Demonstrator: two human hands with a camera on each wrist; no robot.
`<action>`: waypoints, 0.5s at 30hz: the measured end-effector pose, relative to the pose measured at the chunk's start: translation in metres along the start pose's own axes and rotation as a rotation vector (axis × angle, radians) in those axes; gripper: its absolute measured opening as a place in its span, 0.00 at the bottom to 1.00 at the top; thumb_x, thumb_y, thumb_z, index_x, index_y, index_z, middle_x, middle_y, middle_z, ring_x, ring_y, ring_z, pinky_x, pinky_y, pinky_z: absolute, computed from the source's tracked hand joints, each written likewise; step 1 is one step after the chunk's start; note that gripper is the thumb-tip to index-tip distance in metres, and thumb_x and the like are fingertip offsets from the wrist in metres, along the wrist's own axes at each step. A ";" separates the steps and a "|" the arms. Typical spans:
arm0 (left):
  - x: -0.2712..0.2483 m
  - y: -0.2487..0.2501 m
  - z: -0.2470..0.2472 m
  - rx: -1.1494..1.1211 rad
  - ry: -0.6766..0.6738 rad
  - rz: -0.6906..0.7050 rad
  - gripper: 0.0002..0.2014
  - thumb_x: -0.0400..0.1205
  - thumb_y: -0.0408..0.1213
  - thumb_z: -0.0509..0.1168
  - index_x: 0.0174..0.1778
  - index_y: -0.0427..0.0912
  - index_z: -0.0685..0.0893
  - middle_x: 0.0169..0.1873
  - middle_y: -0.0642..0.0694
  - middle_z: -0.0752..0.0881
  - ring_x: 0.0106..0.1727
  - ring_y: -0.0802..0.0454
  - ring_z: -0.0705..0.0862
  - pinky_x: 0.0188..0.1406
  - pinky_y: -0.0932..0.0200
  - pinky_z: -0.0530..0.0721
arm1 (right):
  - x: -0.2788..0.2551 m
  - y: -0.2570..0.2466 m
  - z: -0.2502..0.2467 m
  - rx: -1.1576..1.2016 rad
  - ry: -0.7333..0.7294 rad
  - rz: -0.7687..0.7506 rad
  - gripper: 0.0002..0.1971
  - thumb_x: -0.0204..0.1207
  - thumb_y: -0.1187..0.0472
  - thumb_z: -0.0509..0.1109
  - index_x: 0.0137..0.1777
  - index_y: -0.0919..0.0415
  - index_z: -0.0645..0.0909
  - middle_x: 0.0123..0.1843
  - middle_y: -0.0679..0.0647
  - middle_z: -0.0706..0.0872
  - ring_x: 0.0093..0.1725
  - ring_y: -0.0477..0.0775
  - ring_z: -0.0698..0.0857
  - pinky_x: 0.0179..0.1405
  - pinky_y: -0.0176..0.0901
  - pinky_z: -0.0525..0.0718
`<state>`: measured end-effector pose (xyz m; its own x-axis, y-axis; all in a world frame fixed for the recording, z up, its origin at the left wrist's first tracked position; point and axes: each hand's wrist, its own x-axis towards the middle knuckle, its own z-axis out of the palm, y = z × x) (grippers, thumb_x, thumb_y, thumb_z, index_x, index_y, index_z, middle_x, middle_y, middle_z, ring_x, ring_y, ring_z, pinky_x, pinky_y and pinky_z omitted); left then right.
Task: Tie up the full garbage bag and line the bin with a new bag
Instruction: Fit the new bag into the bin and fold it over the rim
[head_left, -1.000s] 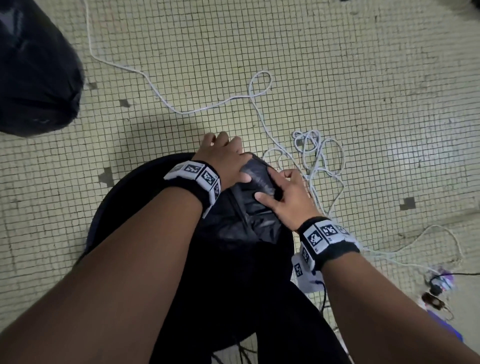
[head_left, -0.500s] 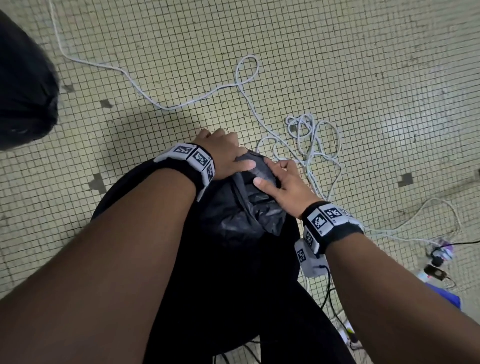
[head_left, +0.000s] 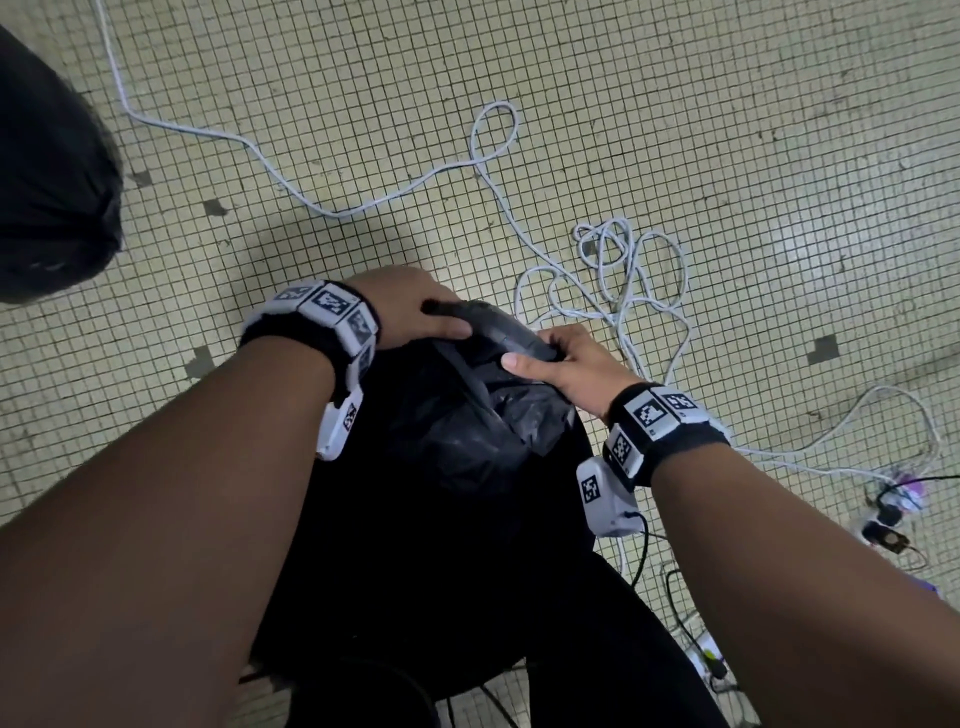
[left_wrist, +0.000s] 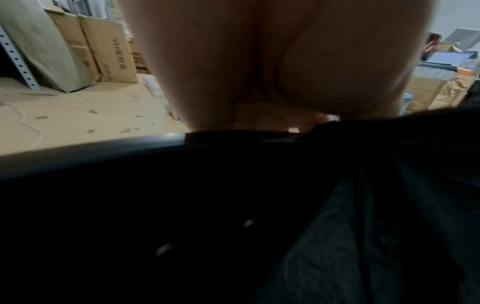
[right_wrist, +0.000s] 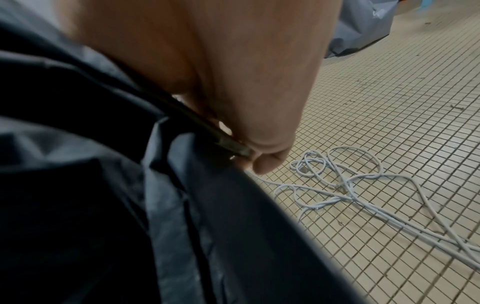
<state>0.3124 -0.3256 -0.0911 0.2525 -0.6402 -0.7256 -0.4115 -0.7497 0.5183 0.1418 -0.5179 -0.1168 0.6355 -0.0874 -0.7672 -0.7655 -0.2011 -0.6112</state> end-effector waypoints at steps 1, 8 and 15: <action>-0.008 -0.009 0.001 -0.029 0.059 0.003 0.13 0.83 0.57 0.66 0.59 0.59 0.88 0.53 0.53 0.89 0.55 0.50 0.84 0.56 0.51 0.81 | -0.001 -0.002 -0.001 -0.042 0.009 0.011 0.34 0.68 0.37 0.80 0.55 0.69 0.81 0.44 0.53 0.85 0.37 0.46 0.90 0.36 0.34 0.86; -0.053 -0.028 0.023 -0.174 0.512 -0.008 0.10 0.81 0.30 0.69 0.45 0.53 0.87 0.53 0.53 0.82 0.55 0.51 0.81 0.58 0.52 0.79 | -0.010 -0.013 0.002 -0.487 0.013 0.020 0.34 0.65 0.22 0.58 0.55 0.50 0.80 0.59 0.53 0.69 0.66 0.56 0.70 0.72 0.54 0.73; -0.056 0.011 0.046 -0.002 0.725 -0.266 0.12 0.79 0.46 0.68 0.52 0.43 0.86 0.54 0.50 0.83 0.56 0.46 0.81 0.59 0.46 0.81 | -0.015 -0.026 0.002 -0.672 0.059 -0.048 0.41 0.67 0.24 0.58 0.69 0.53 0.83 0.59 0.55 0.71 0.65 0.57 0.72 0.72 0.57 0.76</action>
<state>0.2538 -0.2901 -0.0652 0.8533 -0.3878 -0.3485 -0.2554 -0.8936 0.3690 0.1520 -0.5091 -0.0900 0.6863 -0.1124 -0.7186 -0.5194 -0.7674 -0.3760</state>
